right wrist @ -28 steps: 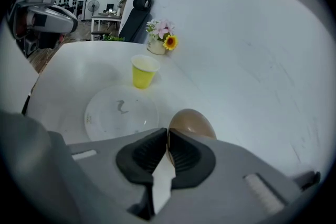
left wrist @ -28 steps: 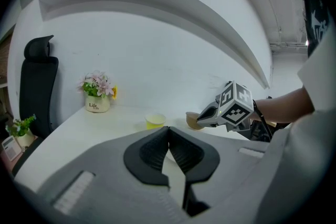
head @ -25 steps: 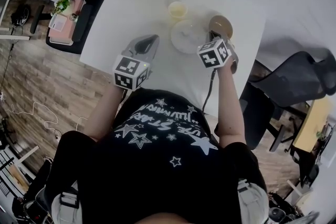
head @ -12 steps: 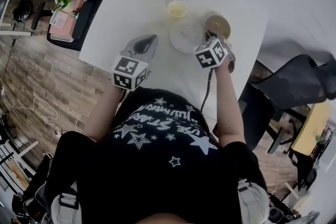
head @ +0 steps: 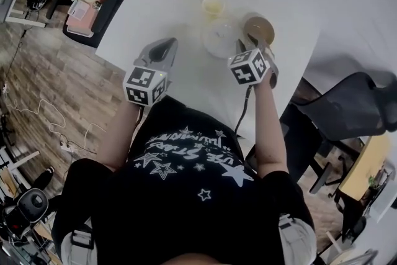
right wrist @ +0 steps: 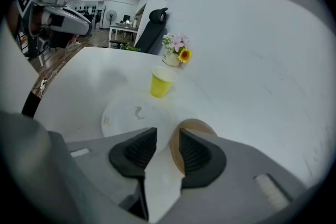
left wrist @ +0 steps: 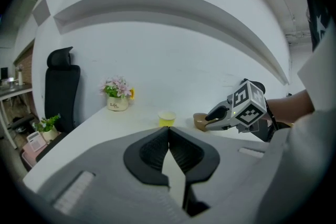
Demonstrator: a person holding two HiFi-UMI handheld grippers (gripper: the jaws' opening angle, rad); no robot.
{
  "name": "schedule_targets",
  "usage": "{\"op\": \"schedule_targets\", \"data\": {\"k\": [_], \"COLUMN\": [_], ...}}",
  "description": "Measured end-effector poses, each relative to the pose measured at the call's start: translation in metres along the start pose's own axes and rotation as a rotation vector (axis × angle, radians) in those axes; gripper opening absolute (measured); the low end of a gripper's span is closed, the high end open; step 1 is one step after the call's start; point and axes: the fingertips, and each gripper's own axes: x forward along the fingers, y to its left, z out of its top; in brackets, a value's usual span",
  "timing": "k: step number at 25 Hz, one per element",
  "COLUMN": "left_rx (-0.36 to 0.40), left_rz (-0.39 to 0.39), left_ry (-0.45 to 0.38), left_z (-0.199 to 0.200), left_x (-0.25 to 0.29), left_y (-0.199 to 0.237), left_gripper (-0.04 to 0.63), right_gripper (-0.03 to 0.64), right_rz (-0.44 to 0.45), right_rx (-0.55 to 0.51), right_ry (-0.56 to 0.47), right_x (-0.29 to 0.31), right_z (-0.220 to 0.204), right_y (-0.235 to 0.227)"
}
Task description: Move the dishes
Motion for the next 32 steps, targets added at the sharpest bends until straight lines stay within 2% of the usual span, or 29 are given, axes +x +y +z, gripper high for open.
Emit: {"op": "schedule_targets", "data": {"k": [3, 6, 11, 15, 21, 24, 32], "left_rx": [-0.011, -0.029, -0.045, -0.039, -0.092, -0.091, -0.102], "left_rz": [0.061, 0.085, 0.07, 0.065, 0.09, 0.105, 0.167], "left_ry": [0.006, 0.002, -0.003, -0.045, -0.09, -0.09, -0.114], "left_z": [-0.011, -0.019, -0.033, -0.031, -0.046, -0.058, -0.088], "left_x": [-0.018, -0.032, -0.051, -0.071, -0.119, -0.147, -0.231], "left_y": [0.003, -0.002, -0.02, -0.03, -0.044, -0.059, -0.09], "left_gripper": [0.011, 0.011, 0.011, 0.011, 0.011, 0.011, 0.011], "right_gripper": [0.143, 0.143, 0.143, 0.141, 0.069, 0.016, 0.005], "right_rz": [-0.006, -0.025, -0.061, -0.1, -0.143, -0.157, -0.109], "right_rx": [-0.007, -0.011, 0.004, 0.008, -0.009, -0.009, 0.046], "right_ry": [-0.045, -0.084, -0.123, -0.139, -0.153, -0.163, -0.241], "right_x": [-0.009, -0.016, -0.034, -0.055, -0.094, -0.115, -0.173], "right_z": [0.002, 0.007, 0.012, 0.011, 0.005, -0.002, -0.011], "right_y": [0.004, 0.006, 0.016, 0.023, 0.047, 0.064, 0.119]}}
